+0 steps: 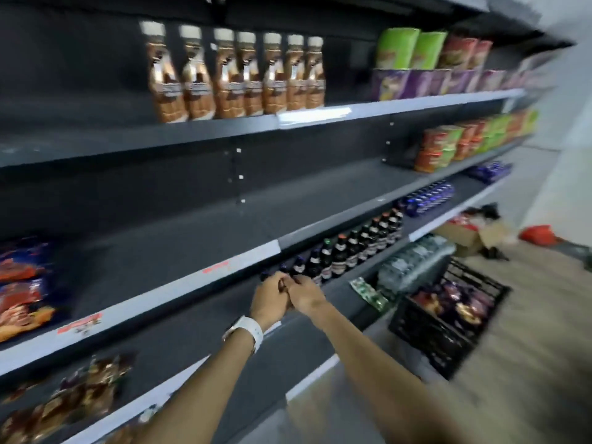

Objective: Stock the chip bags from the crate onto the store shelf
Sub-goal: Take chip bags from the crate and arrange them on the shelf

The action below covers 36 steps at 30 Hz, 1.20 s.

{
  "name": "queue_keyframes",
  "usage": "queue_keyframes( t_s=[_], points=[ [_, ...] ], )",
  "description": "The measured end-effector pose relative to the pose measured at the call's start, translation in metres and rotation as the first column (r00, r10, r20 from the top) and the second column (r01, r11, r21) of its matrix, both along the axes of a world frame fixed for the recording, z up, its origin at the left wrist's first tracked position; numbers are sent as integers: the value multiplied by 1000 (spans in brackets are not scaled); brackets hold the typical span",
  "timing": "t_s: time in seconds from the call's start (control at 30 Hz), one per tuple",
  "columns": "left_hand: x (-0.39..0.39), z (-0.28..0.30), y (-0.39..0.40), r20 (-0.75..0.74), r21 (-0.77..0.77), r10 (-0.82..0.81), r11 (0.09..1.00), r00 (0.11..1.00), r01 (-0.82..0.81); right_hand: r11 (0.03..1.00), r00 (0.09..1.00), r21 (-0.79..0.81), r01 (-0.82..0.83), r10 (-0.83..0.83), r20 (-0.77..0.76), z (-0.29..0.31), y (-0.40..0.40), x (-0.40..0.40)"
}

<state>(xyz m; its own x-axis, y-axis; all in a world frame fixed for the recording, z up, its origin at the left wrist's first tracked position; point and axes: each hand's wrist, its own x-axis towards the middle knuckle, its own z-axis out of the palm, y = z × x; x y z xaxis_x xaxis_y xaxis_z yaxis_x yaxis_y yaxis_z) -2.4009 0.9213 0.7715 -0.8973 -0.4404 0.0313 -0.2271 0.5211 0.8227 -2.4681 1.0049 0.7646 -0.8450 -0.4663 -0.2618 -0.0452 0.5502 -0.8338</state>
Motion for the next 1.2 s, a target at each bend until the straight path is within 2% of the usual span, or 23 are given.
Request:
queue_keyframes(
  t_s=[0.13,0.33,0.63,0.87,1.03,1.2],
  points=[
    [-81,2,94,10,13,-218,976,976,218,977,977,-5,212,-212,12,-1,104,-65],
    [-185,-15,206,38,-6,-446,895,894,447,916,916,31,400,-398,-50,-5,225,-136],
    [-344,-41,290,93,20,-635,771,767,636,779,780,22,626,-626,-24,-39,309,-262],
    [-442,-58,342,154,63,-710,701,687,710,735,734,16,678,-678,38,-55,360,-349],
    [-501,-73,381,209,57,-695,711,688,701,734,730,14,679,-677,94,-68,398,-407],
    [-558,-104,421,267,48,-650,746,712,664,789,776,59,611,-612,151,-106,439,-474]
  ],
)
